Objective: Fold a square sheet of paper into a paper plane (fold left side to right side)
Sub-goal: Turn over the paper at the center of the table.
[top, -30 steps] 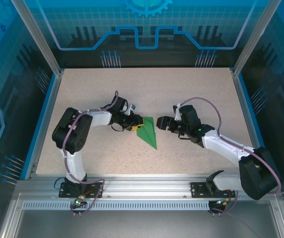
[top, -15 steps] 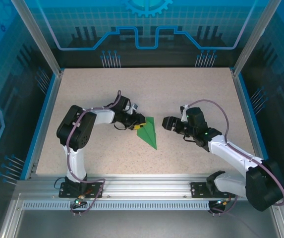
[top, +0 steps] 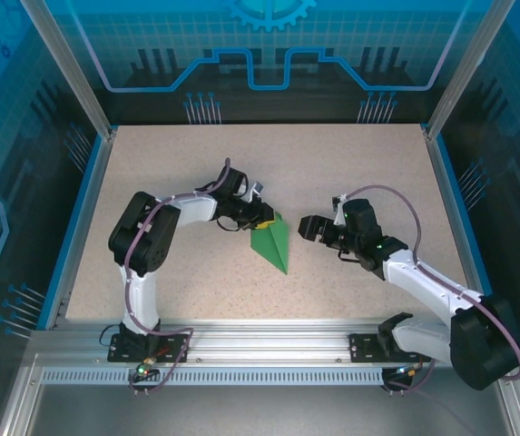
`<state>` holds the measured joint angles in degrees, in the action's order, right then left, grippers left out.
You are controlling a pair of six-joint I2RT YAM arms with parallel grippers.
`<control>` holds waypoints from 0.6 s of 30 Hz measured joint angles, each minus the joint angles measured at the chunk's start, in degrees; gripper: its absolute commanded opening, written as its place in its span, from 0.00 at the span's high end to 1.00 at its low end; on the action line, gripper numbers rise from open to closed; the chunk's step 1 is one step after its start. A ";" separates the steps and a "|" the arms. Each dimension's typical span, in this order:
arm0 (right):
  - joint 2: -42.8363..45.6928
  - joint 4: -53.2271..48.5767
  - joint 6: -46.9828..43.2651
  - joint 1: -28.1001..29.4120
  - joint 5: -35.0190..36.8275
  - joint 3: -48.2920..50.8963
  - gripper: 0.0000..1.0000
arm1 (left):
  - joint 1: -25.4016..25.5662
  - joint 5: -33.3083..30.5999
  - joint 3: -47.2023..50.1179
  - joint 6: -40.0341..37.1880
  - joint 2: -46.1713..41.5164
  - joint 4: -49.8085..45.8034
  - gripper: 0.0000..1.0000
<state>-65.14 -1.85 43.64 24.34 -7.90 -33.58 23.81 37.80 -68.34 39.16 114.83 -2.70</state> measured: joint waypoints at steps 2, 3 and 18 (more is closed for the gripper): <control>0.33 -0.28 -0.04 -0.13 -0.02 0.00 0.01 | 0.00 0.02 -0.02 -0.11 0.00 -0.07 0.93; 0.48 -0.48 -0.09 -0.20 -0.02 0.00 0.00 | 0.00 0.02 -0.04 -0.15 0.00 -0.15 0.95; 3.98 -5.88 -3.41 -1.03 -0.55 -0.70 0.00 | -0.44 -0.04 -2.80 -2.32 -5.51 -3.48 1.00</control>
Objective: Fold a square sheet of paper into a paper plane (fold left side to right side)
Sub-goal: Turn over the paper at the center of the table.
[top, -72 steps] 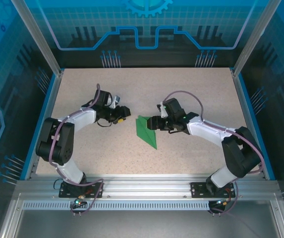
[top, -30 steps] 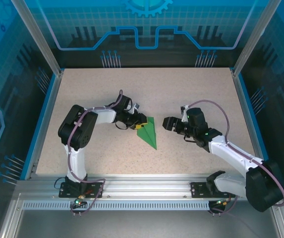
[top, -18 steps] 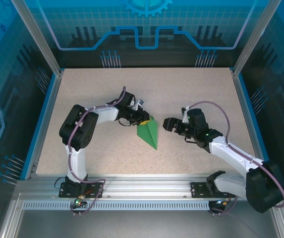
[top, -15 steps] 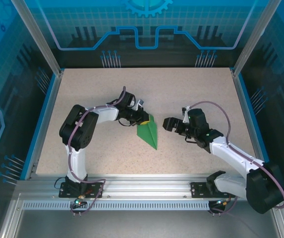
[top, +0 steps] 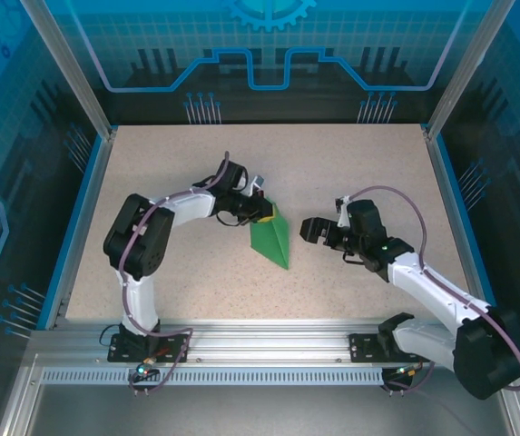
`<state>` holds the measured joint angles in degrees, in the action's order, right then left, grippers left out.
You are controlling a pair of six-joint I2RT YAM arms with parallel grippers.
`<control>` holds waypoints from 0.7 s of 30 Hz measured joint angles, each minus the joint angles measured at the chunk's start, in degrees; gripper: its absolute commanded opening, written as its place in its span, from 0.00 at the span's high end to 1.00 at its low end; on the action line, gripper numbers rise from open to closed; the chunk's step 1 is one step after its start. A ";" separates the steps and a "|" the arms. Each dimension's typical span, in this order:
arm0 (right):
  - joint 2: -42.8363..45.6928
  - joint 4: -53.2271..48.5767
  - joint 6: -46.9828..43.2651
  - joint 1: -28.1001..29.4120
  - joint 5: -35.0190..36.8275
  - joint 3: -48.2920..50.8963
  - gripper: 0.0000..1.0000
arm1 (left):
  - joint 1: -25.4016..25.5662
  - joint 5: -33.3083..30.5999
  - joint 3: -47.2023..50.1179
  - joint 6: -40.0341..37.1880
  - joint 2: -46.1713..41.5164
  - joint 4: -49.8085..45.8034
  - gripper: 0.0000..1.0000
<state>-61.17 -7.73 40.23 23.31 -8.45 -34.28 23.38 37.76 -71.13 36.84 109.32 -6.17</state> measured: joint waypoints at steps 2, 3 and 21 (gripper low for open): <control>0.31 0.09 0.09 -1.05 -1.44 0.00 0.00 | -0.52 0.02 -0.07 -0.37 -1.46 0.00 1.00; 0.44 0.44 0.31 -1.88 -2.56 0.04 0.00 | -0.98 0.02 -0.09 -0.57 -2.29 0.00 1.00; -11.39 26.49 8.04 -6.78 -30.32 3.32 0.00 | -8.13 2.49 -0.09 2.45 -14.86 6.16 1.00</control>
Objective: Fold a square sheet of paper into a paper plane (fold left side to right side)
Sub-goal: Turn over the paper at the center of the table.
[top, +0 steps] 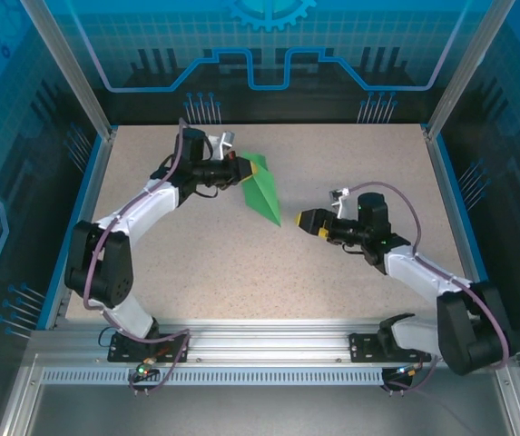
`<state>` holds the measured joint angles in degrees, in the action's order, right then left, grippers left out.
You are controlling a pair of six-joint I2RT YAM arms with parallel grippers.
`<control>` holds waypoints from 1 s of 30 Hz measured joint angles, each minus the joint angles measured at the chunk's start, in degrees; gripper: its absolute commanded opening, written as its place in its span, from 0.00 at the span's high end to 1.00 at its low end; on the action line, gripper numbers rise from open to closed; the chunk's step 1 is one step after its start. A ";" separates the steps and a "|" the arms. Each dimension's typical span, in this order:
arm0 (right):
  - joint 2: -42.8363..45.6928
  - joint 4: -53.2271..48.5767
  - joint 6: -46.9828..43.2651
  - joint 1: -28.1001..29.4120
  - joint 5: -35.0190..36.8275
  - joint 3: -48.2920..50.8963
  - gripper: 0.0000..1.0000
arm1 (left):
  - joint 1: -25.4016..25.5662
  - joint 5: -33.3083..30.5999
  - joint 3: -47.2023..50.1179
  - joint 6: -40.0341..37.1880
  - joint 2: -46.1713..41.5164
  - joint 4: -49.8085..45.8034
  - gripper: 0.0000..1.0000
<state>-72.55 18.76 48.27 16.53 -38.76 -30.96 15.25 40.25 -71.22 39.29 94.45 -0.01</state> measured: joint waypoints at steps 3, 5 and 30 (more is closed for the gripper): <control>-4.24 5.27 2.16 1.73 -2.86 -0.66 0.00 | -0.09 1.38 0.02 1.33 -1.01 1.99 1.00; -6.51 7.72 3.34 2.95 -4.17 -1.62 0.00 | -0.09 2.45 0.02 2.32 -1.42 3.39 1.00; -16.65 23.28 11.96 6.05 -10.40 -14.38 0.38 | -0.09 11.26 1.81 7.39 -1.62 9.40 1.00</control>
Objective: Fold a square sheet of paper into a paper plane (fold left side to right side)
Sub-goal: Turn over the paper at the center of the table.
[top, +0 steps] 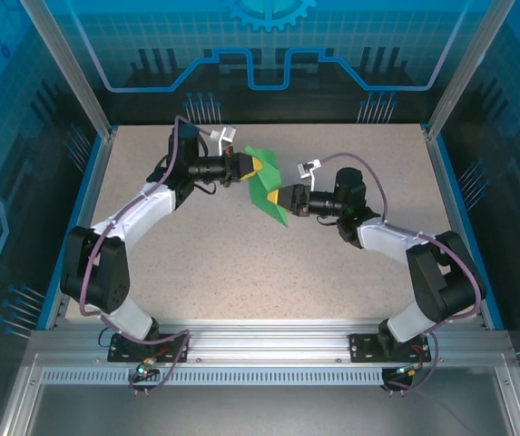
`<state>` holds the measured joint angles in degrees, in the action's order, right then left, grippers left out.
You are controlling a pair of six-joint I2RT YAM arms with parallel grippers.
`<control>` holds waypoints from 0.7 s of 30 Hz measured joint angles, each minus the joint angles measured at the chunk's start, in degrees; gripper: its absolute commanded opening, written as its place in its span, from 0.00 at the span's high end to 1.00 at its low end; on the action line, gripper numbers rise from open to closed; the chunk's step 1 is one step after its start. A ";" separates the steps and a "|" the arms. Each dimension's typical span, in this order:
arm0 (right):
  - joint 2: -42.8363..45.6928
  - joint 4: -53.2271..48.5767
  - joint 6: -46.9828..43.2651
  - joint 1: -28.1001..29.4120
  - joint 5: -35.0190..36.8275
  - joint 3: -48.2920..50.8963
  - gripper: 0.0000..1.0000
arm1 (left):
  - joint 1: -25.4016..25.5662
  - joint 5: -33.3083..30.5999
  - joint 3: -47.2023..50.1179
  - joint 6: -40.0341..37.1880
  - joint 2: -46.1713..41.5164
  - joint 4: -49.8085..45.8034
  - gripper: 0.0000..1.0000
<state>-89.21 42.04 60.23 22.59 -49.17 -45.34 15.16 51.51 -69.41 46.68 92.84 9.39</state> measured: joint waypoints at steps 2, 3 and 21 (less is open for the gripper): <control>-0.26 -0.13 -0.07 -0.20 -0.04 -0.52 0.42 | 0.00 0.11 0.04 0.02 0.00 0.00 1.00; -0.42 -0.44 -0.17 -0.26 -0.20 -0.85 0.43 | 0.00 0.31 0.09 0.00 0.00 0.00 1.00; -0.46 -6.16 -4.00 -0.50 -0.70 -2.43 0.76 | 0.76 0.87 0.13 -0.04 1.16 -0.11 1.00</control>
<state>-89.67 35.88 56.23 22.09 -49.87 -47.77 15.92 52.38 -69.28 46.63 94.00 9.28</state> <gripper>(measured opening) 0.277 0.044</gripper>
